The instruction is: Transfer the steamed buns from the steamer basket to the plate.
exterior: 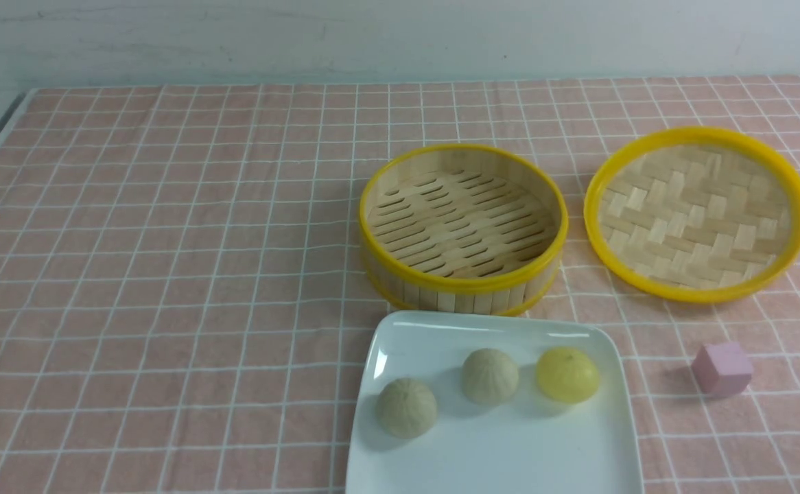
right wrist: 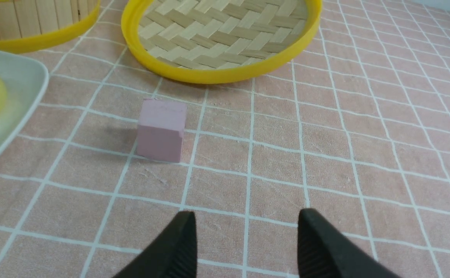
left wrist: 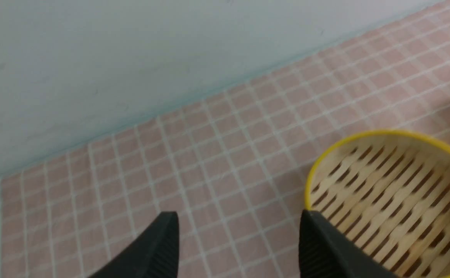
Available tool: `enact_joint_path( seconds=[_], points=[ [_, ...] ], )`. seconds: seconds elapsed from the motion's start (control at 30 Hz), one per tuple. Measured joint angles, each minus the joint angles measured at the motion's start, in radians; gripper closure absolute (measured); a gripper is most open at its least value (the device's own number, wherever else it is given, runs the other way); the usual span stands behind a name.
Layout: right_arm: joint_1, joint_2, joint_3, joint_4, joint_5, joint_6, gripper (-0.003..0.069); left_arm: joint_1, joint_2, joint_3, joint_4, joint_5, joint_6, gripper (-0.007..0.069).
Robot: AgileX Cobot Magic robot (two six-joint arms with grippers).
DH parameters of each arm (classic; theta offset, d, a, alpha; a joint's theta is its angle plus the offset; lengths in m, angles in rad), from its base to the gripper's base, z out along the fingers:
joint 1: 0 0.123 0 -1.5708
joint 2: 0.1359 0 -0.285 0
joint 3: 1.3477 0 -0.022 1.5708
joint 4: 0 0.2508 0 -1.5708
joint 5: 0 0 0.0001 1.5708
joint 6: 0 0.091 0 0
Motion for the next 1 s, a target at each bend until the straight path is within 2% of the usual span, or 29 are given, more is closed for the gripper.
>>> enact_joint_path(
  seconds=[0.07, 0.17, 0.23, 0.27, 0.3, 0.4, 0.43, 0.57, 0.63, 0.7, 0.73, 0.83, 1.0],
  points=[
    [0.000, 0.000, 0.000, 0.000, 0.000, 0.000, 0.0290, 0.000, -0.011, 0.027, 0.026, 0.030, -0.025, 0.0193],
    [0.000, 0.000, 0.000, 0.000, 0.000, 0.000, 0.0290, 0.000, -0.080, 0.186, 0.093, 0.048, -0.120, 0.0194],
    [0.000, 0.000, 0.000, 0.000, 0.000, 0.000, 0.0290, 0.000, -0.134, 0.303, 0.122, 0.020, -0.167, 0.0194],
    [0.000, 0.000, 0.000, 0.000, 0.000, 0.000, 0.0290, 0.011, -0.197, 0.450, 0.140, -0.040, -0.216, 0.0194],
    [0.000, 0.000, 0.000, 0.000, 0.000, 0.000, 0.0290, 0.013, -0.214, 0.467, 0.140, -0.048, -0.228, 0.0194],
    [0.000, 0.000, 0.000, 0.000, 0.000, 0.000, 0.0290, 0.096, -0.379, 0.784, 0.124, -0.254, -0.333, 0.0194],
    [0.000, 0.000, 0.000, 0.000, 0.000, 0.000, 0.0290, 0.108, -0.396, 0.817, 0.122, -0.265, -0.337, 0.0194],
    [0.000, 0.000, 0.000, 0.000, 0.000, 0.000, 0.0290, 0.247, -0.564, 1.144, 0.074, -0.494, -0.379, 0.0194],
    [0.000, 0.000, 0.000, 0.000, 0.000, 0.000, 0.0290, 0.291, -0.614, 1.213, 0.064, -0.545, -0.382, 0.0194],
    [0.000, 0.000, 0.000, 0.000, 0.000, 0.000, 0.0290, 0.395, -0.729, 1.391, 0.044, -0.676, -0.387, 0.0194],
    [0.000, 0.000, 0.000, 0.000, 0.000, 0.000, 0.0290, 0.402, -0.737, 1.403, 0.042, -0.683, -0.388, 0.0194],
    [0.000, 0.000, 0.000, 0.000, 0.000, 0.000, 0.0290, 0.521, -0.879, 1.584, 0.019, -0.794, -0.388, 0.0194],
    [0.000, 0.000, 0.000, 0.000, 0.000, 0.000, 0.0290, 0.623, -1.101, 1.767, -0.014, -0.839, -0.391, 0.0194]
  ],
)
